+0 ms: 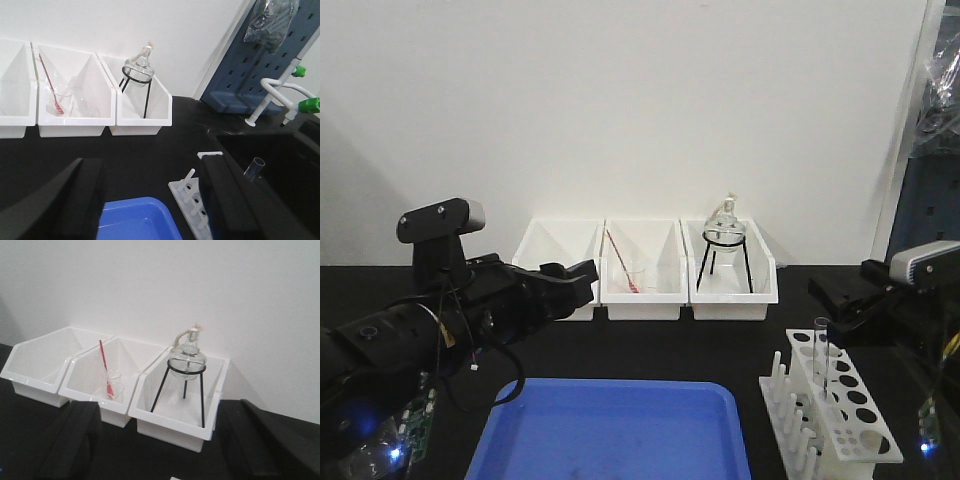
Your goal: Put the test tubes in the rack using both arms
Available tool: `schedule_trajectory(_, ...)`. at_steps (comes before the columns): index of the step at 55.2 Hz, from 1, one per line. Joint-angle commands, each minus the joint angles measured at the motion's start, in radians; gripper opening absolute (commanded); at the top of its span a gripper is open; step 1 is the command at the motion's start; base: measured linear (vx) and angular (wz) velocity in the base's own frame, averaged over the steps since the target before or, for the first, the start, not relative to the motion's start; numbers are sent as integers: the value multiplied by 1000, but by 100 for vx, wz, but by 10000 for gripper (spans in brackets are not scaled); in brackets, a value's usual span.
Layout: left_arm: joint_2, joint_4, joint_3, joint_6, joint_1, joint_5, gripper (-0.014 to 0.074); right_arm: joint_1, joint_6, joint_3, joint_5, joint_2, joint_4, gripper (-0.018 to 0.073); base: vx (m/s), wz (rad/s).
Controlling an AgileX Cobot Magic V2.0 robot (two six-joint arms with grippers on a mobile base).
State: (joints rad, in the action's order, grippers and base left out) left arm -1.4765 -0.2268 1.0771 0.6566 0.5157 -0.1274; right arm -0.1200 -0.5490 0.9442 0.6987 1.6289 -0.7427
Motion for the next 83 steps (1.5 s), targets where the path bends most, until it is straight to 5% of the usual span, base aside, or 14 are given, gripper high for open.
schedule_trajectory(1, 36, 8, 33, 2, -1, -75, 522, -2, -96, 25, -75, -142, -37, 527, 0, 0)
schedule_trajectory(5, 36, 8, 33, 2, -1, -75, 522, -2, -214, 25, -152, -223, -91, 527, 0, 0)
schedule_trajectory(6, 36, 8, 33, 2, -1, -75, 522, -2, -314, 25, -182, -301, -186, 527, 0, 0)
schedule_trajectory(12, 36, 8, 33, 2, -1, -75, 522, -2, -377, 25, -188, -346, -277, 527, 0, 0)
schedule_trajectory(48, 38, 8, 32, -2, -28, -77, 507, -2, -395, 25, -191, -356, -348, 527, 0, 0)
schedule_trajectory(57, 100, 4, 32, -15, -35, 166, 428, -2, -395, 25, -191, -356, -349, 527, 0, 0)
schedule_trajectory(61, 170, 2, 18, -79, -35, 311, 360, -2, -395, 25, -191, -356, -350, 527, 0, 0)
schedule_trajectory(66, 282, -35, -73, -176, -41, 369, 240, -2, -395, 25, -191, -356, -350, 527, 0, 0)
schedule_trajectory(74, 542, -36, -385, -291, -137, 226, -6, -2, -395, 25, -191, -356, -350, 527, 0, 0)
schedule_trajectory(83, 889, -36, -721, -316, -308, 186, -10, -2, -395, 25, -191, -356, -350, 527, 0, 0)
